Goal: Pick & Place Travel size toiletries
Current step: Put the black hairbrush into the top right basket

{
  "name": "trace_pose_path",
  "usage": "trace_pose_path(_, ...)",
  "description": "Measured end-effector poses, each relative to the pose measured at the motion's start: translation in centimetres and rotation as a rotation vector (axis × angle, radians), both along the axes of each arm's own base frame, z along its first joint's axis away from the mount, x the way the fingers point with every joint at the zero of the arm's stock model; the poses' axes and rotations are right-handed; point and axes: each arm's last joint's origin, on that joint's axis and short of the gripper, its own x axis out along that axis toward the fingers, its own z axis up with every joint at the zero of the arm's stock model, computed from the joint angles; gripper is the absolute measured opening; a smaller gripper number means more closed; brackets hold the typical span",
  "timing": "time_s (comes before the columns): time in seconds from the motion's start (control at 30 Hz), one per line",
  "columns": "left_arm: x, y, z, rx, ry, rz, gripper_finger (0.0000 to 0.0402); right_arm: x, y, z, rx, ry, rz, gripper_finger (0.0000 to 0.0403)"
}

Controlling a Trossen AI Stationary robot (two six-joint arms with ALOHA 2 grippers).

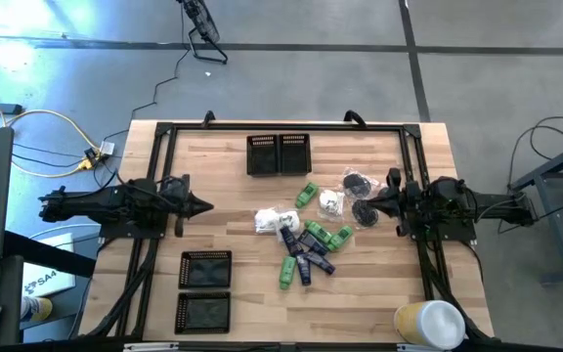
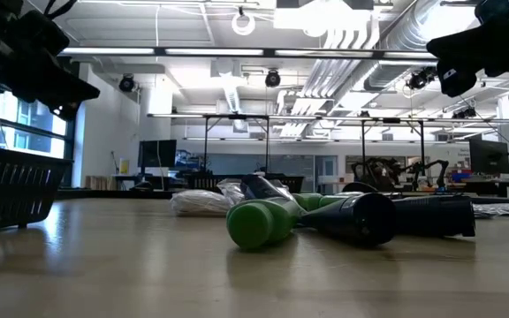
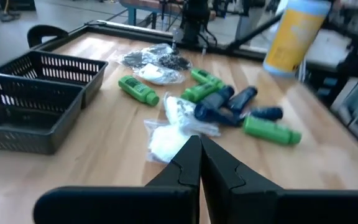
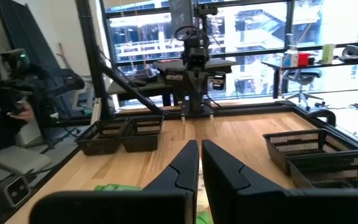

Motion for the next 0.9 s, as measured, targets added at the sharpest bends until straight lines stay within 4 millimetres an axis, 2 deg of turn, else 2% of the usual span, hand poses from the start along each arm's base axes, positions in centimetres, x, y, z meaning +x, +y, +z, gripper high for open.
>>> trace_pose_path(0.27,0.02,0.0,0.1,-0.039,-0.012,0.006,0.0001,0.0,0.0,-0.01,0.0,0.0,0.0,0.0013)
trace_pose_path(0.43,0.01,0.03,0.08,0.039,-0.007,0.002,0.0001,0.0,-0.02,0.0,0.0,0.0,-0.006,0.0013)
trace_pose_path(0.7,0.02,0.05,0.1,0.037,-0.009,0.012,0.0001,0.0,-0.01,0.0,0.0,0.0,-0.004,0.0013)
trace_pose_path(0.9,0.01,0.1,0.09,0.12,-0.004,0.016,0.0001,0.0,-0.02,-0.01,0.0,0.0,-0.005,0.0013)
